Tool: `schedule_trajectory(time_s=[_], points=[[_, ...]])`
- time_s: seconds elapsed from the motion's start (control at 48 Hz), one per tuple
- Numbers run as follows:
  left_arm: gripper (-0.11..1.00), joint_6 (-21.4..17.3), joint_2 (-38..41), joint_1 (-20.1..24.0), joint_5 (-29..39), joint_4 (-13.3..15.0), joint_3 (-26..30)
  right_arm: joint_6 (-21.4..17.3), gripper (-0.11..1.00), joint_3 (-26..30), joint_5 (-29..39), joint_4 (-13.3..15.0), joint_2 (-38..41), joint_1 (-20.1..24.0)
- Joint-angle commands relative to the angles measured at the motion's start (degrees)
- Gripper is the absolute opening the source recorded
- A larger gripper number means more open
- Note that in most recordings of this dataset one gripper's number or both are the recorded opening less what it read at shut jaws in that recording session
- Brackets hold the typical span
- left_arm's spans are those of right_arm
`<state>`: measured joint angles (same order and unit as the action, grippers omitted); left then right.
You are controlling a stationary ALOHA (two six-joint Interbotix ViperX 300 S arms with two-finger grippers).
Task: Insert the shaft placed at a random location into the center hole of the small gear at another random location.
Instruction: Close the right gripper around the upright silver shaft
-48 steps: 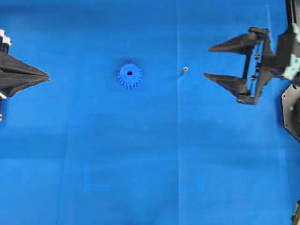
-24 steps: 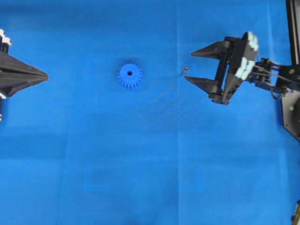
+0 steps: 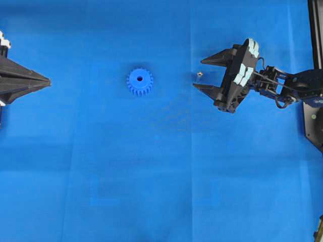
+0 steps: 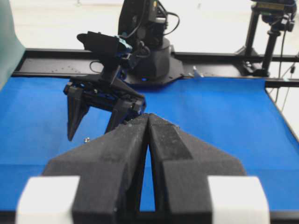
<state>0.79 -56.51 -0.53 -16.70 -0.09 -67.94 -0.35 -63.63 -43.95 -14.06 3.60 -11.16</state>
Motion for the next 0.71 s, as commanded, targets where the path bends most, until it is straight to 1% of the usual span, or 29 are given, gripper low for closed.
schedule_trajectory(time_s=[0.0,0.104,0.229,0.271,0.354,0.396,0.688], points=[[0.00,-0.09,-0.09,-0.09,-0.26,-0.09,0.53,-0.09,0.70,0.79,-0.44,-0.18,-0.35,-0.09],[0.00,-0.09,-0.26,-0.09,-0.26,0.00,0.53,-0.09,0.59,0.88,-0.53,-0.18,-0.26,-0.09],[0.00,-0.09,-0.35,-0.09,0.26,-0.09,0.53,-0.09,0.32,0.70,-0.44,0.09,-0.18,-0.09],[0.00,-0.09,-0.35,-0.09,0.26,-0.09,0.53,-0.09,0.21,0.62,-0.44,0.09,-0.18,0.00],[0.00,-0.09,-0.44,-0.09,0.26,-0.09,0.53,-0.09,0.06,0.70,-0.44,0.18,-0.26,0.00],[0.00,-0.09,-0.44,-0.09,0.26,-0.09,0.53,-0.09,0.03,0.70,-0.44,0.18,-0.26,0.00],[0.00,-0.09,-0.62,-0.09,0.79,-0.09,0.53,-0.18,0.03,0.88,-0.18,0.26,-0.79,0.62]])
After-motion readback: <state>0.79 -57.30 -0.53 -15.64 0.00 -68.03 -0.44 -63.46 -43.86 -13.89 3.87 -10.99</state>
